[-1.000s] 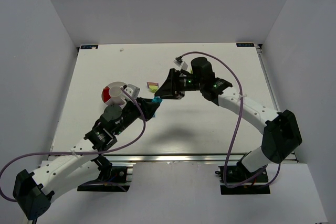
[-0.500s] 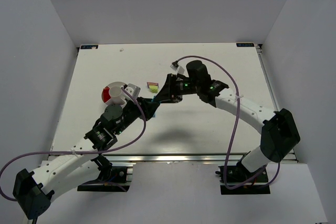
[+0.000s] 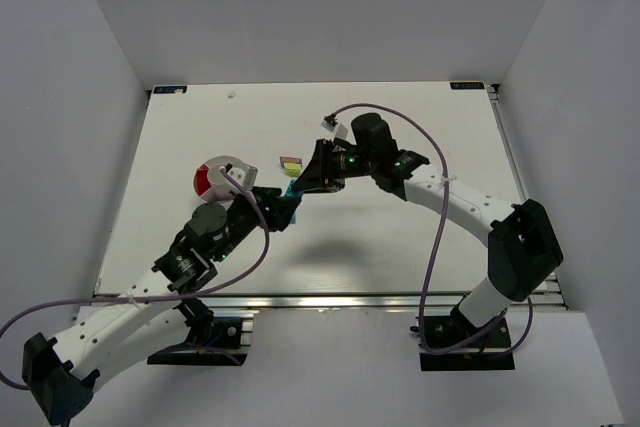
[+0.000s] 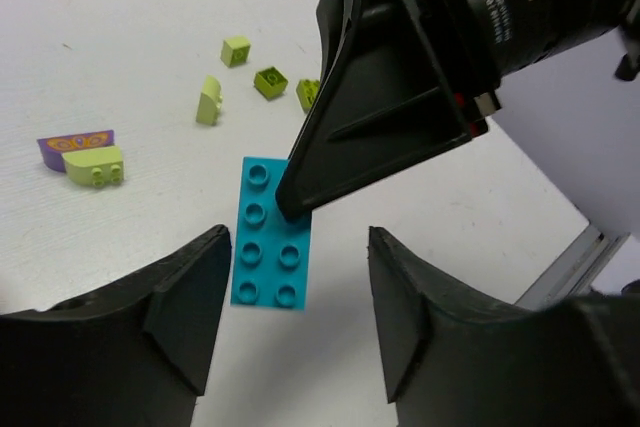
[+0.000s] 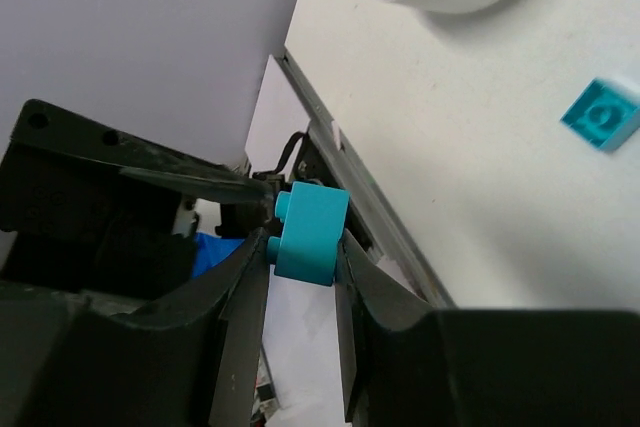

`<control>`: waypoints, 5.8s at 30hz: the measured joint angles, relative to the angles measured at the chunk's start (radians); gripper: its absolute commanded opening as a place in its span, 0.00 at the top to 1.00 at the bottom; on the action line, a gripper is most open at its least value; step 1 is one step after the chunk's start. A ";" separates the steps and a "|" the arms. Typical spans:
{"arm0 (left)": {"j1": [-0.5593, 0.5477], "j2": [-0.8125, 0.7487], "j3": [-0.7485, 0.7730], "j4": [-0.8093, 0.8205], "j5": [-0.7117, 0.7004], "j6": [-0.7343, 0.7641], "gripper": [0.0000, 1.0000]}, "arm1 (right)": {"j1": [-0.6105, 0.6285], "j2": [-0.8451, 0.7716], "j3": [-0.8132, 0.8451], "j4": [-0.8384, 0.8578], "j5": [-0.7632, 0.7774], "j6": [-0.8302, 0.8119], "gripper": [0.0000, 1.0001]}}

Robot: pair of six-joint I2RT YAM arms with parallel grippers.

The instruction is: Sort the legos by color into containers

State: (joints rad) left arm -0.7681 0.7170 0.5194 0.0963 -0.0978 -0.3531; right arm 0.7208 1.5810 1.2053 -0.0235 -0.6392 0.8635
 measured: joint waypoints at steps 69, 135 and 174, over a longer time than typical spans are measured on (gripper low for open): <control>-0.001 -0.164 0.386 -0.939 -0.624 -0.666 0.13 | 0.145 0.668 0.698 -0.027 0.349 -0.323 0.56; 0.173 1.085 0.685 -0.734 -0.024 -0.169 0.33 | -0.521 -0.257 -0.108 -0.235 -0.134 -1.183 0.39; 0.223 0.830 0.888 -0.867 -0.219 -0.108 0.73 | -0.532 -0.257 -0.123 -0.206 -0.126 -1.159 0.40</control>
State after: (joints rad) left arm -0.5453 1.5471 1.4075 -0.7708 -0.3168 -0.4606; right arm 0.1890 1.3235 1.0824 -0.2298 -0.7654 -0.2951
